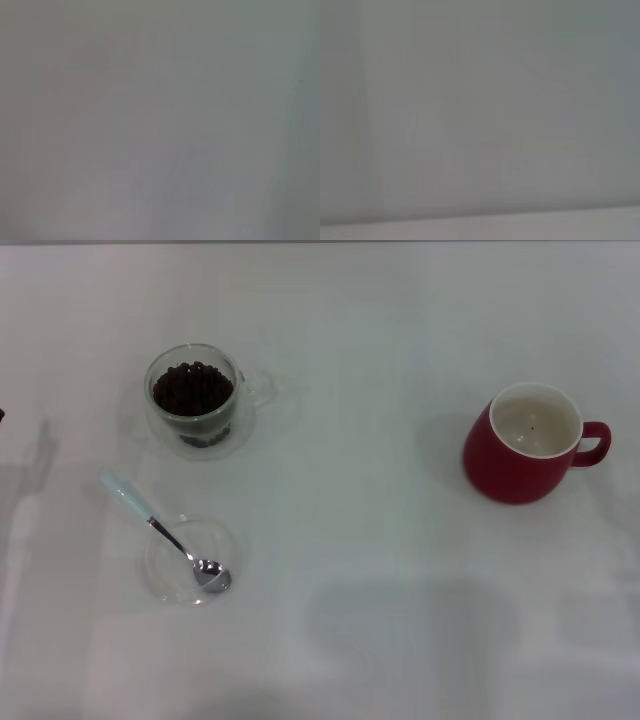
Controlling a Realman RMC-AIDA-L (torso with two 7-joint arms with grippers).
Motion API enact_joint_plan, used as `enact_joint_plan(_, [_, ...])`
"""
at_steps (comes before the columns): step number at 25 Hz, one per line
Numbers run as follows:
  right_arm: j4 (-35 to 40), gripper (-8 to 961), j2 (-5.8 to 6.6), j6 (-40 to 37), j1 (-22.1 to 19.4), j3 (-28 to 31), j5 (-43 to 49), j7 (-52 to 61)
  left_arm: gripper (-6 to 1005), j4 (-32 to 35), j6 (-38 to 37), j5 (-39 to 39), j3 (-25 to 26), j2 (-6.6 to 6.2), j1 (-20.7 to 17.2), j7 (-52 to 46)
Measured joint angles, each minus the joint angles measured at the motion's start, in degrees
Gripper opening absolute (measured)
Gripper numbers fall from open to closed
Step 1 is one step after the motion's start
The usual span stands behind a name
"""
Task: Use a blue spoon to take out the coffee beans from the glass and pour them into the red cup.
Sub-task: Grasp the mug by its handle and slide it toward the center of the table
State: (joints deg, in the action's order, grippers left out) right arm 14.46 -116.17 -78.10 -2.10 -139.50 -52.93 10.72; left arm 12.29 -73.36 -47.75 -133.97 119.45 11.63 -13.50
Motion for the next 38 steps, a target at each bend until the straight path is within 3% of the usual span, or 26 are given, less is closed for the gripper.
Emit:
enact_joint_plan(8, [-0.46,870,0.31,1.58,4.40,0.38,-1.08,0.00,876,-0.15,-0.46,0.47,-2.32,-0.05,-1.86,-0.33])
enact_joint_plan(20, [-0.21,871,0.34,1.95,4.32,0.61,-2.34,0.86,875,-2.00,-0.16,-0.03,-1.99,-0.19,-0.97,-1.79])
enact_joint_plan(29, [-0.64,871,0.23,1.46,1.46,-8.06,-0.94,5.12,876,-2.10,-0.16,-0.84,-1.90,-0.26,-0.16,-2.28])
enact_joint_plan(38, [-0.18,871,0.16,6.13,2.80,-11.78,-0.78,5.34,876,-1.64,-0.17,-0.86,-2.17,-0.12,0.16,-2.50])
